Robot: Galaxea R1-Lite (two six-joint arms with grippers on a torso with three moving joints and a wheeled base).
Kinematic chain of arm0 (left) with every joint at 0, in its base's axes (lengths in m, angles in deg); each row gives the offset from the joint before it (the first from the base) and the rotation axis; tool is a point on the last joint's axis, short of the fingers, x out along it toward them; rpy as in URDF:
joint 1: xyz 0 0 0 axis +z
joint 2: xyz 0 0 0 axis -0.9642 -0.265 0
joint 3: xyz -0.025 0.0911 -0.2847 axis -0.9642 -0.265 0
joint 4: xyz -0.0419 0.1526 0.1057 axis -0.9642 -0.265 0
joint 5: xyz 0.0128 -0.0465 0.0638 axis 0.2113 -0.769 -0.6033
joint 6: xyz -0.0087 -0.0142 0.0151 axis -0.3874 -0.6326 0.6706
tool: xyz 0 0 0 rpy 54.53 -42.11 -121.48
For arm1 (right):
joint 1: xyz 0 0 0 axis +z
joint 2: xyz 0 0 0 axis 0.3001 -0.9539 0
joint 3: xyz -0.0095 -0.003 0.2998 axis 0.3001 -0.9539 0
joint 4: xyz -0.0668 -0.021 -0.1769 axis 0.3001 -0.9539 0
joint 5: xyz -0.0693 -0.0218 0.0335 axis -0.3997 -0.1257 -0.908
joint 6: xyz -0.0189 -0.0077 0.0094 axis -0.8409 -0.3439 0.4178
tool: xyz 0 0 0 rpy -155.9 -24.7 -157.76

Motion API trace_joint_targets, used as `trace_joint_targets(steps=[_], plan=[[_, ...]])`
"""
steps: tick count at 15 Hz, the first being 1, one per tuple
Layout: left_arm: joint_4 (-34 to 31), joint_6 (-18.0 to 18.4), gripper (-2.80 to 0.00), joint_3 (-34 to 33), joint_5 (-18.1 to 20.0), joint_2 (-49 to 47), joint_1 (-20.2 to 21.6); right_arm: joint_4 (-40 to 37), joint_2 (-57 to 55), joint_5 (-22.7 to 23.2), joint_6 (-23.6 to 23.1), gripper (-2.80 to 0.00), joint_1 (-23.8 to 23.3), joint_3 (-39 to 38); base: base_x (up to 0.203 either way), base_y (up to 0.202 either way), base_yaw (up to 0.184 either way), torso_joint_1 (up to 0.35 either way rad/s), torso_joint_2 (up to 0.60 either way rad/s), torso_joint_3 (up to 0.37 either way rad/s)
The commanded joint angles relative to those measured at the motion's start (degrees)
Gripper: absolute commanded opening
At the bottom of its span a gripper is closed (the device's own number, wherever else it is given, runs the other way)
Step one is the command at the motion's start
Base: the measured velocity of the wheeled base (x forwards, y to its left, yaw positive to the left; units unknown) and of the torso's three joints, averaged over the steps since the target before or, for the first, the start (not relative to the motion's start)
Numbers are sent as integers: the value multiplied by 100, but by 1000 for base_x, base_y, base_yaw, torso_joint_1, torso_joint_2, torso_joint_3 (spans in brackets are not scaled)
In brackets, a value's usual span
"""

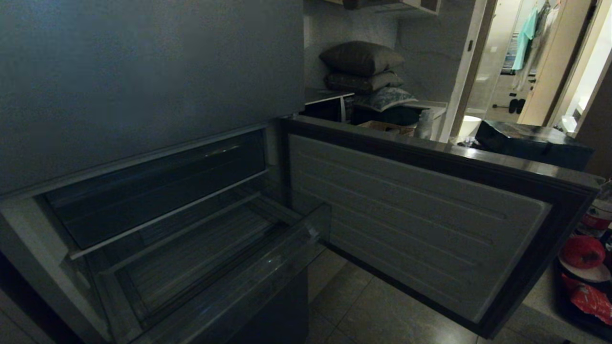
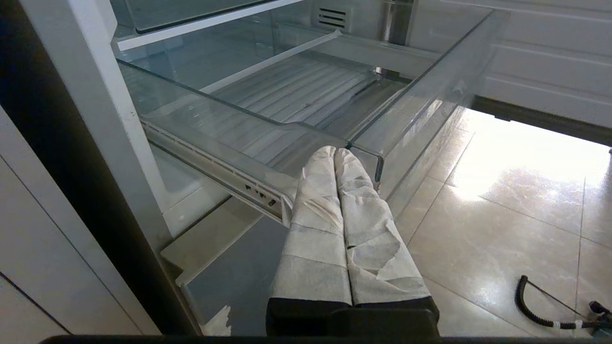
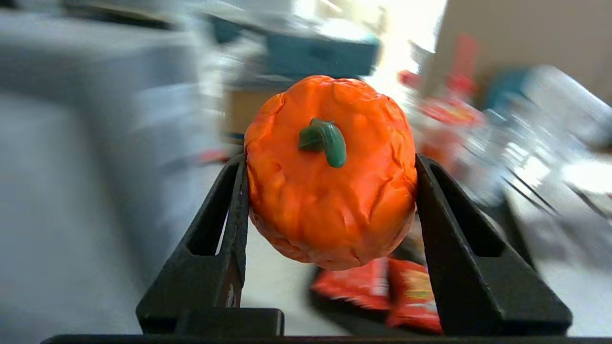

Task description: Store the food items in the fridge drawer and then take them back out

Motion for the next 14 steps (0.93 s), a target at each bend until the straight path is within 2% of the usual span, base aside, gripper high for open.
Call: trace_joint_targets(steps=[1, 2, 3, 5, 6, 8, 9, 12, 14], plan=[[1, -2, -280, 0, -1, 1, 0, -521, 1524, -306, -175, -280, 1282, -108, 0, 0, 0, 0, 0, 0], [1, -2, -280, 0, -10, 1, 0, -903, 1980, -461, -315, -280, 1888, -218, 0, 0, 0, 0, 0, 0], [1, -2, -280, 0, -1, 1, 0, -1133, 2161, -512, -386, -280, 2155, -341, 0, 0, 0, 0, 0, 0], [1, -2, -280, 0, -1, 1, 0, -1382, 2228, 137, -378, -280, 2374, -882, 0, 0, 0, 0, 0, 0], [1, -2, -280, 0, -1, 1, 0, -1602, 2232, 338, -321, -280, 2401, -1019, 0, 0, 0, 0, 0, 0], [1, -2, -280, 0, -1, 1, 0, -2709, 2243, 535, 338, -280, 2415, -1050, 0, 0, 0, 0, 0, 0], [1, -2, -280, 0, -1, 1, 0, -3080, 2244, 590, 407, -280, 2398, -1053, 0, 0, 0, 0, 0, 0], [1, -2, -280, 0, -1, 1, 0, -3270, 2306, 656, 390, -280, 2019, -1035, 0, 0, 0, 0, 0, 0], [1, -2, -280, 0, -1, 1, 0, -3334, 2795, 621, 64, -280, 1833, -1044, 0, 0, 0, 0, 0, 0]])
